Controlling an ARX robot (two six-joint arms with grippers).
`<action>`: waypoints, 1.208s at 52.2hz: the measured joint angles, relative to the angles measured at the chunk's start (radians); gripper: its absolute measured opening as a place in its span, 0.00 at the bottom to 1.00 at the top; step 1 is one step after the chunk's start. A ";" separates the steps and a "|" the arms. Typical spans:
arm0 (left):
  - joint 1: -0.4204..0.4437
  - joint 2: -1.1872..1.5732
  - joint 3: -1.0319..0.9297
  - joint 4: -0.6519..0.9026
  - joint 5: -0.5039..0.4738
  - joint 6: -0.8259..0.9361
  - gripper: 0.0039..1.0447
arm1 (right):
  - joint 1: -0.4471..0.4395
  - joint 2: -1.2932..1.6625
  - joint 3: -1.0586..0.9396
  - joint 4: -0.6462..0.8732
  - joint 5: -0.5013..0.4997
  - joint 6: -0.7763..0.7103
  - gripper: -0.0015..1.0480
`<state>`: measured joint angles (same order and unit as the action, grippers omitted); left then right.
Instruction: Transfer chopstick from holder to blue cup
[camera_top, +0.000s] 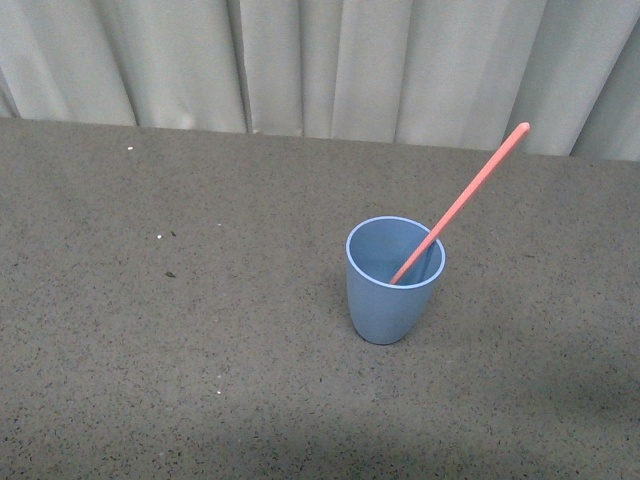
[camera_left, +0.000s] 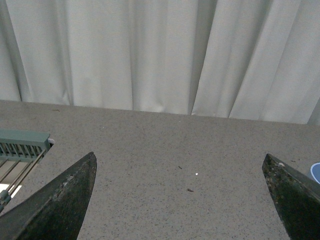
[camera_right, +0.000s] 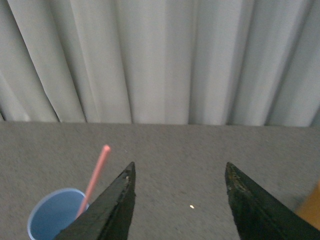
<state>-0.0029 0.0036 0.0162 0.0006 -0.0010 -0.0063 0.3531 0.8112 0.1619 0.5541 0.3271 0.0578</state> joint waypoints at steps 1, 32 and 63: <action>0.000 0.000 0.000 0.000 0.000 0.000 0.94 | -0.024 -0.063 -0.019 -0.050 -0.024 -0.007 0.44; 0.000 -0.001 0.000 0.000 0.000 0.000 0.94 | -0.350 -0.806 -0.156 -0.554 -0.326 -0.054 0.01; 0.000 -0.001 0.000 0.000 0.000 0.000 0.94 | -0.350 -0.807 -0.156 -0.554 -0.326 -0.055 0.78</action>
<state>-0.0029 0.0029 0.0162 0.0006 -0.0006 -0.0063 0.0032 0.0044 0.0059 0.0006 0.0013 0.0025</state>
